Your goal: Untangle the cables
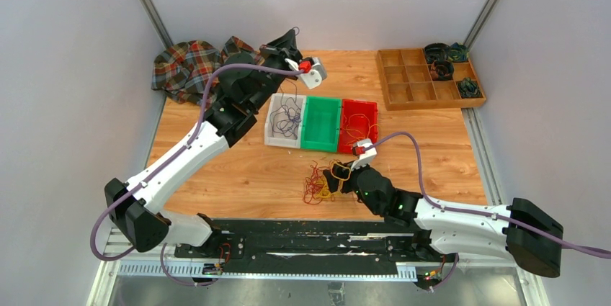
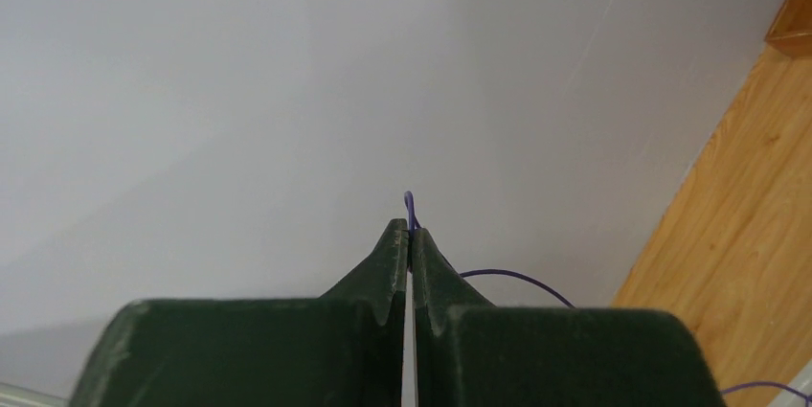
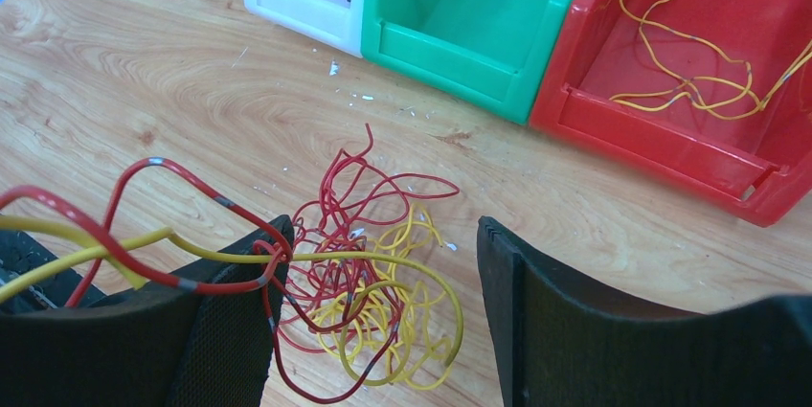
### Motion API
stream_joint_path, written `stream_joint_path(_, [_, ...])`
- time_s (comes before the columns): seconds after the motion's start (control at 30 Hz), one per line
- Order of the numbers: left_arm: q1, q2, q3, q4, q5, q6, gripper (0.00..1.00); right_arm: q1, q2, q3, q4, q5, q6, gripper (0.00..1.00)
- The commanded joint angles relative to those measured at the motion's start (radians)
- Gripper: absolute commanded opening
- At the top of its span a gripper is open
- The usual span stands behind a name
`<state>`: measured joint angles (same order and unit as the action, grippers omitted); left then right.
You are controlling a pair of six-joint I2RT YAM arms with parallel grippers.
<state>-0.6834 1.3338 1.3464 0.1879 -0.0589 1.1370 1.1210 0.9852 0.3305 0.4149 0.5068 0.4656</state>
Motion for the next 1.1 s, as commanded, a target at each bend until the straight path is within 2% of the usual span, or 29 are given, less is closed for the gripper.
stream_joint_path(0.0, [-0.008,-0.038,-0.046,-0.006,-0.03,-0.067,0.0,-0.013,-0.015,-0.013,0.021,0.032,0.017,0.7])
stream_joint_path(0.27, [-0.008,-0.054,-0.192,-0.024,-0.045,-0.056,0.0,-0.013,-0.016,-0.015,0.021,0.035,0.018,0.7])
stream_joint_path(0.6, [-0.013,0.039,-0.153,-0.115,-0.065,-0.187,0.01,-0.018,-0.014,-0.016,0.022,0.035,0.022,0.7])
stream_joint_path(1.07, [-0.013,0.146,-0.159,-0.171,-0.082,-0.141,0.0,-0.027,-0.019,-0.024,0.026,0.032,0.03,0.7])
